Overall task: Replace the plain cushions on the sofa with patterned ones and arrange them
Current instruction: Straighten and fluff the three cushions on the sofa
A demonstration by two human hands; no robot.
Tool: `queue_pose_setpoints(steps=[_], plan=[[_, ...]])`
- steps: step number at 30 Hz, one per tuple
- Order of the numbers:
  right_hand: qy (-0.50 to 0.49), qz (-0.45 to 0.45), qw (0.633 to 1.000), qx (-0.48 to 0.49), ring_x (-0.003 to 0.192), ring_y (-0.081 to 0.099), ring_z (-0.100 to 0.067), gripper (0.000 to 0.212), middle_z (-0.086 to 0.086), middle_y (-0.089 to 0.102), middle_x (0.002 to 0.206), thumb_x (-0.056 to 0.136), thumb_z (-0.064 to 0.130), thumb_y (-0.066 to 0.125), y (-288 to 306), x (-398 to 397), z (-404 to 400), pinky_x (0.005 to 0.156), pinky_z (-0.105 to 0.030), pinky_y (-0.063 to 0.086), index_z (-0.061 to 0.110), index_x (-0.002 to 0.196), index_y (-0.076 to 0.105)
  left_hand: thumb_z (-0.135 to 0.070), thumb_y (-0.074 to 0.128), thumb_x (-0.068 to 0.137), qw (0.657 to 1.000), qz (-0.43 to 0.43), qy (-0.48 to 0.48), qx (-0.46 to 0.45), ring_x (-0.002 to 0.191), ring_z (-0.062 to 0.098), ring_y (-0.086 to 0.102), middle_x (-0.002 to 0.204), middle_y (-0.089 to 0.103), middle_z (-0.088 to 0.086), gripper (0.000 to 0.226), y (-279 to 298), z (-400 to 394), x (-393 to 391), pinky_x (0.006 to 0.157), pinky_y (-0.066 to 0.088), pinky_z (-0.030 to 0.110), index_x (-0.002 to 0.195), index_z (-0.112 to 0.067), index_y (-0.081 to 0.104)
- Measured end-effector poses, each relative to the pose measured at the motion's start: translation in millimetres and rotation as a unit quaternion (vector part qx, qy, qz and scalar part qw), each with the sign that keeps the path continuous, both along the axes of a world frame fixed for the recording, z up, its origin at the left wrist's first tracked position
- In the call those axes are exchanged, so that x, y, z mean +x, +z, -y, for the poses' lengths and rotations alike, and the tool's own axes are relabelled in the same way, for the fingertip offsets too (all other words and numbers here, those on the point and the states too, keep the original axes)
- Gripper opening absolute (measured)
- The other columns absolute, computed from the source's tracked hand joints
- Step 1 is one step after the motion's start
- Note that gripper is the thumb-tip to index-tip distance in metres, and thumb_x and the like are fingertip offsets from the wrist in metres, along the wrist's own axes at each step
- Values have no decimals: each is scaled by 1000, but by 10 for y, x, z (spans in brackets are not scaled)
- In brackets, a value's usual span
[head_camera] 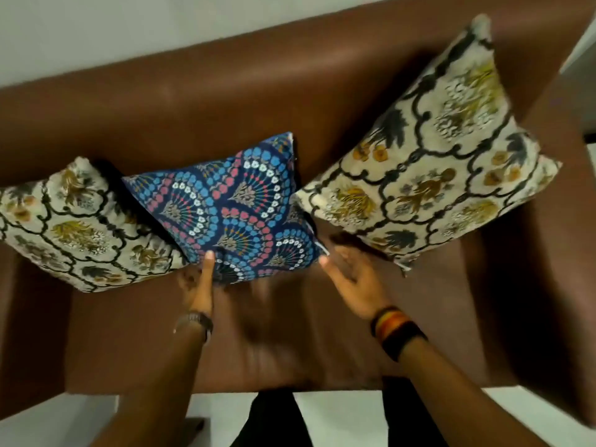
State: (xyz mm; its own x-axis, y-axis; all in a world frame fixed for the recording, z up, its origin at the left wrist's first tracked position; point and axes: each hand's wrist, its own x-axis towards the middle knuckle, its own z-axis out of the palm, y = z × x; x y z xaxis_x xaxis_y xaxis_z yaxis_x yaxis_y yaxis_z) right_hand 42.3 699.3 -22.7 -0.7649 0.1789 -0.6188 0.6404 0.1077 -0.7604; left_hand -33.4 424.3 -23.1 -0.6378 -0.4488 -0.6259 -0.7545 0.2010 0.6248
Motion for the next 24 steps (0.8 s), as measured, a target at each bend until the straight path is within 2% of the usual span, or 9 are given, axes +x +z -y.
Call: queue_pose_setpoints(steps=[2,5,7,10,12,14,17,22,24], plan=[[-28,-10,999,-35,131,59,-17,63,2,60,145,90,69,64,-86,-465,477,106,-36,47,27,137,59,-68,70,83,999,-23,-25,17,143,19,49,160,49,0,98,-21,297,-363,116,42,45,160,-21,31],[-119,4,991,-59,148,47,-27,91,-6,44,166,92,68,61,-285,-1119,1001,120,-41,38,20,163,30,-62,72,82,992,-25,-91,88,74,0,72,72,76,-19,42,-204,575,-802,71,57,19,95,-23,66],[-173,21,984,-28,156,37,-33,103,-9,34,171,92,74,56,-403,-1350,1300,126,-44,29,17,167,16,-73,76,70,987,9,-88,132,85,18,74,89,80,-4,64,-354,766,-915,79,61,32,101,-18,73],[-209,21,978,-5,157,33,-31,99,-8,26,174,96,72,49,-314,-1325,1564,125,-45,28,18,168,10,-80,71,71,978,45,-101,175,99,31,67,142,62,18,104,-564,1047,-834,86,57,46,151,-16,51],[-182,-8,983,13,153,40,-30,87,-6,35,170,97,70,50,-85,-1211,1717,124,-48,33,23,165,22,-85,63,71,960,84,-96,248,100,47,64,143,51,36,120,-517,1160,-652,85,55,54,159,-8,35],[-138,-49,988,42,135,56,-22,68,2,57,149,92,72,58,151,-1152,1851,117,-48,43,32,145,46,-95,62,56,959,98,-53,261,136,51,48,156,43,30,129,-648,1302,-445,111,41,65,159,-20,41],[-72,-96,987,105,114,63,-20,67,7,66,122,78,78,67,405,-1317,2039,97,-42,51,29,122,56,-94,49,73,963,59,17,264,138,31,52,155,52,5,103,-528,1327,-364,114,41,58,153,-28,49],[-30,-130,977,166,120,62,-28,88,1,65,123,69,90,62,503,-1802,1916,104,-54,51,24,126,56,-81,30,92,955,19,43,294,97,20,62,120,63,1,68,-349,950,-596,82,53,46,122,-27,59],[-22,-106,981,163,111,63,-28,98,4,62,113,63,98,55,465,-1879,1727,101,-59,50,23,126,54,-72,24,100,961,21,36,275,102,18,60,124,56,-1,60,-331,781,-650,85,50,47,133,-30,51]])
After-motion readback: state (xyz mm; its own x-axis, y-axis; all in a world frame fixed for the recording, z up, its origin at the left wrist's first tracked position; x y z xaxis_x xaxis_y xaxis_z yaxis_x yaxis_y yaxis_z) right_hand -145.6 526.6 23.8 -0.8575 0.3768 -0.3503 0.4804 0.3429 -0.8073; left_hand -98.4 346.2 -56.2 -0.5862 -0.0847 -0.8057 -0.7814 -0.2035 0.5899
